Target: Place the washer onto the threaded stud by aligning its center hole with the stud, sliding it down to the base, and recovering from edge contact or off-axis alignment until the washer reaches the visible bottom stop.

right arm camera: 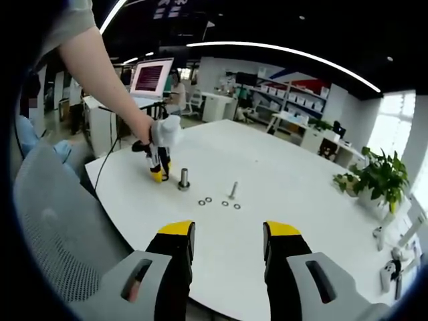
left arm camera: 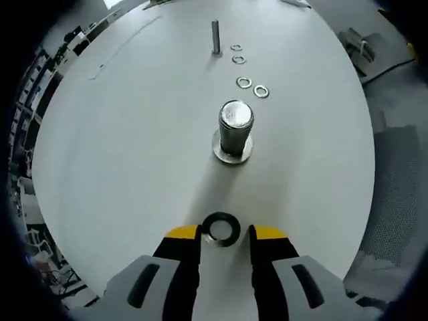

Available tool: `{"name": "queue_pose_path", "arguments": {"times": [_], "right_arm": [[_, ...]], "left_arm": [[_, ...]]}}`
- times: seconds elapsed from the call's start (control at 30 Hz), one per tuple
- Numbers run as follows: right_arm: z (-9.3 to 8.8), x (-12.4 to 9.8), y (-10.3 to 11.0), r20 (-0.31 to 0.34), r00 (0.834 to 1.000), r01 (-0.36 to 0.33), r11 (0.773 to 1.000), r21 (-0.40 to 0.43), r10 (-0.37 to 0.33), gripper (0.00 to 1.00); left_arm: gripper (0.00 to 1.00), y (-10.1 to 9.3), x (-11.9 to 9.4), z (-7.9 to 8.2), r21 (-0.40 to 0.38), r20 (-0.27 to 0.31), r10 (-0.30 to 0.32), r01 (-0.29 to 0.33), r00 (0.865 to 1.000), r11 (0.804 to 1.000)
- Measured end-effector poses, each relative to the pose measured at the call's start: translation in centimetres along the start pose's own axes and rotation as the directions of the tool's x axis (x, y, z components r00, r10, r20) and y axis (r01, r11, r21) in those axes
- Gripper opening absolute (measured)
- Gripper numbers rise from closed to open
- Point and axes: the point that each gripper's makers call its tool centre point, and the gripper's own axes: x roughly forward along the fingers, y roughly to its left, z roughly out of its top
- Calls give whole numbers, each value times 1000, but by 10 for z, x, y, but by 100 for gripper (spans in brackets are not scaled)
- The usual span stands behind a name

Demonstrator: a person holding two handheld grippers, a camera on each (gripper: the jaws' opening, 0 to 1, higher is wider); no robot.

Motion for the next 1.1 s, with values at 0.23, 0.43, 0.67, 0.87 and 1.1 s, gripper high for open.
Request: {"name": "queue_pose_path", "arguments": {"times": [0.23, 0.43, 0.67, 0.87, 1.1], "right_arm": [[0, 0, -1, 1, 1000, 3, 1000, 2, -3, 43], [0, 0, -1, 2, 1000, 2, 1000, 1, -2, 43], [0, 0, 0, -1, 1000, 0, 1000, -3, 0, 43], [0, 0, 1, -1, 1000, -4, 1000, -6, 4, 43], [0, 1, 2, -2, 1000, -9, 1000, -13, 9, 43]], "left_arm": [[21, 1, 0, -2, 38, -31, -1, 2, 1000, 999], [20, 2, -2, -1, 25, -63, 5, -3, 998, 1000], [20, 2, -4, -4, -22, -32, 17, -18, 999, 1000], [19, -2, -7, -6, -76, -3, 24, -24, 1000, 997], [19, -11, -12, -5, -78, 3, 23, -23, 1000, 997]]}}
